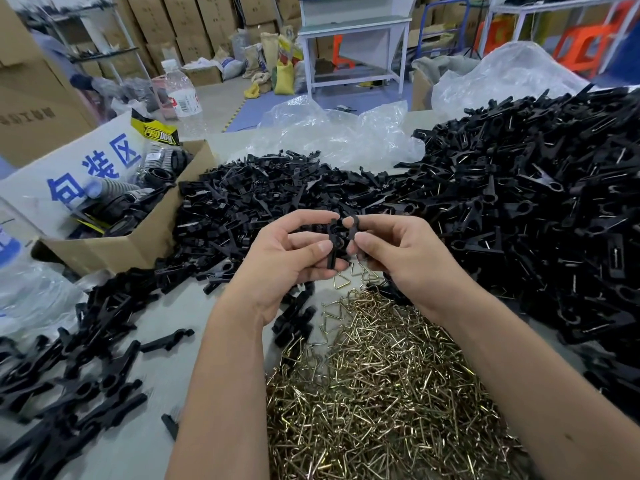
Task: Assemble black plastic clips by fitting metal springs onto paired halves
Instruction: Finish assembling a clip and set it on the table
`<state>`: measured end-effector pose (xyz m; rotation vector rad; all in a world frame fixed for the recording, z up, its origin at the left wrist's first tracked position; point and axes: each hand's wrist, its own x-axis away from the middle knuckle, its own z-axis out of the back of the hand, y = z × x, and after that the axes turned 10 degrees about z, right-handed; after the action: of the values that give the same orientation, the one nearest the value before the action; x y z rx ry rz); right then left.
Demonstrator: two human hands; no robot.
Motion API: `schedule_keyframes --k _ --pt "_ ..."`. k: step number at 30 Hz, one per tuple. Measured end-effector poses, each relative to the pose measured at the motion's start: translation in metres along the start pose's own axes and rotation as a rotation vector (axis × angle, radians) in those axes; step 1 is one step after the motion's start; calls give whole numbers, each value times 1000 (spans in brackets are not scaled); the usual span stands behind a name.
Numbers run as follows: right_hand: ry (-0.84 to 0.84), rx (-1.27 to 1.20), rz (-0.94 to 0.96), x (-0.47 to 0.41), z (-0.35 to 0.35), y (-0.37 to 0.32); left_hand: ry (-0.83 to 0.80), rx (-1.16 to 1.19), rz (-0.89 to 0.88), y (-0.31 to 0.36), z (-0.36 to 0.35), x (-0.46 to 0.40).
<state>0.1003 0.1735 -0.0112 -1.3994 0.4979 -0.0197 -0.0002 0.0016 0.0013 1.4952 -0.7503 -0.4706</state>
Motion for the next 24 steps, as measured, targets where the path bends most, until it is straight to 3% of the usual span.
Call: schedule_keyframes --k 10,19,24 --pt "26 269 82 1 0 2 16 8 3 -2 -1 0" --pt "-22 236 95 1 6 -8 -24 23 -41 1 -3 0" --pt "20 308 129 3 5 -12 49 41 -67 0 -1 0"
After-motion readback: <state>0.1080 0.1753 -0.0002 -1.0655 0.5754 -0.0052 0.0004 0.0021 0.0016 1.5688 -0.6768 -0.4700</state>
